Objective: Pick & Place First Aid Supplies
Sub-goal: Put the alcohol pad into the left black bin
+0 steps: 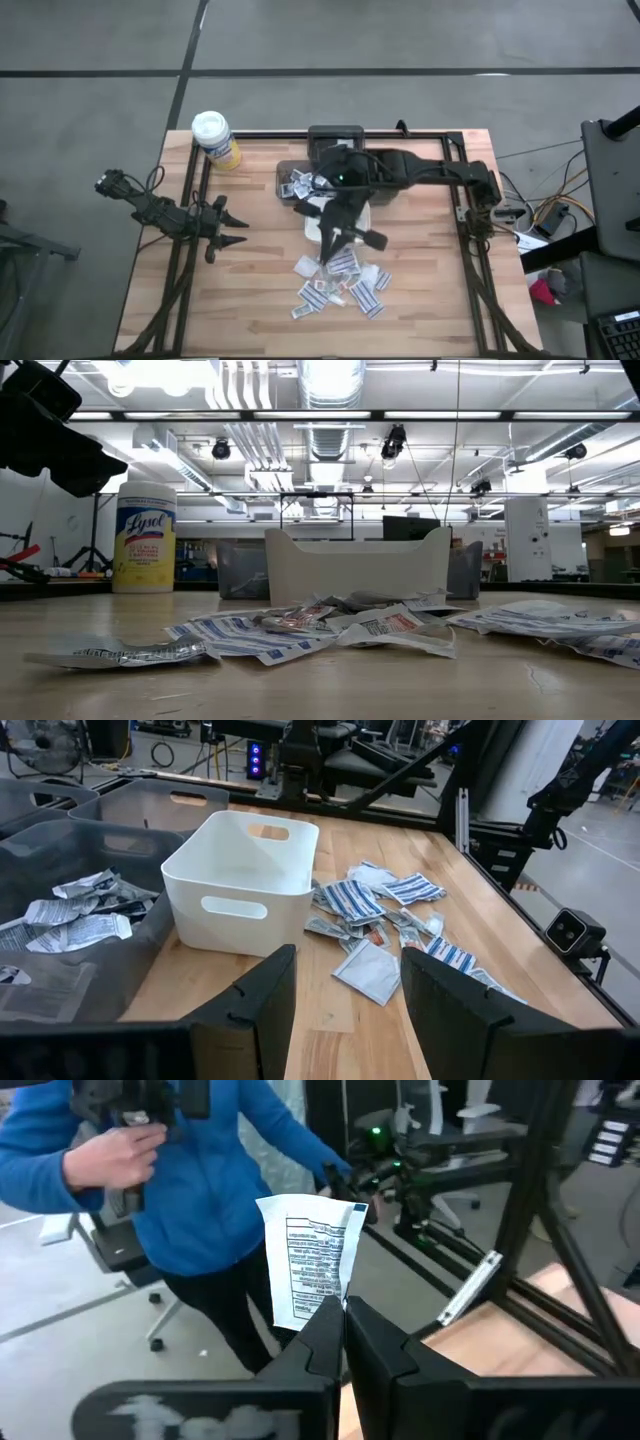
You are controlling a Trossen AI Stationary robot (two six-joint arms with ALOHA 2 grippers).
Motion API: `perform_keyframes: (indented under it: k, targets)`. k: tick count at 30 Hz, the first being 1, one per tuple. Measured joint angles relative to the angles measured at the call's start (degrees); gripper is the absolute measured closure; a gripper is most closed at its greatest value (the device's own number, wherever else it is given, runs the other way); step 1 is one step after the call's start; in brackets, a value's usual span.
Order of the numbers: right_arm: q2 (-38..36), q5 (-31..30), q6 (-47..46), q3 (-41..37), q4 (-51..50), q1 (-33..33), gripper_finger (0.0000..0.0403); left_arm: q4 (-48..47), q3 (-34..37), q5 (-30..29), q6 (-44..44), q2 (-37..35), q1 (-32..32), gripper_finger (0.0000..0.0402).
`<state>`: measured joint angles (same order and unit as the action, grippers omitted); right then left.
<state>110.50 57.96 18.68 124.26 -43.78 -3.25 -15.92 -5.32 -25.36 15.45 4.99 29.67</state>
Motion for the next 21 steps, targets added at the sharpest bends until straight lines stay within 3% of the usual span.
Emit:
perform_keyframes:
  k: [2, 4, 13, 21]
  targets:
    - [0.0, -0.9, 0.0, -0.3, 0.0, 1.3, 0.0394, 0.0, 0.0, 0.0, -0.3, 0.0, 0.0, 0.0225]
    - [0.0, -5.6, 0.0, -0.9, 0.0, 2.6, 0.0394, 0.0, 0.0, 0.0, -0.9, 0.0, 0.0, 0.0225]
    - [0.0, -46.0, 3.8, -1.3, 0.2, 8.9, 0.0394, 0.0, 0.0, -1.7, -3.1, 0.0, 0.0, 0.0225]
    - [0.6, -59.8, 4.0, -1.7, 1.2, 15.6, 0.0394, 0.0, 0.0, -3.3, -3.1, 0.0, 0.0, 0.0225]
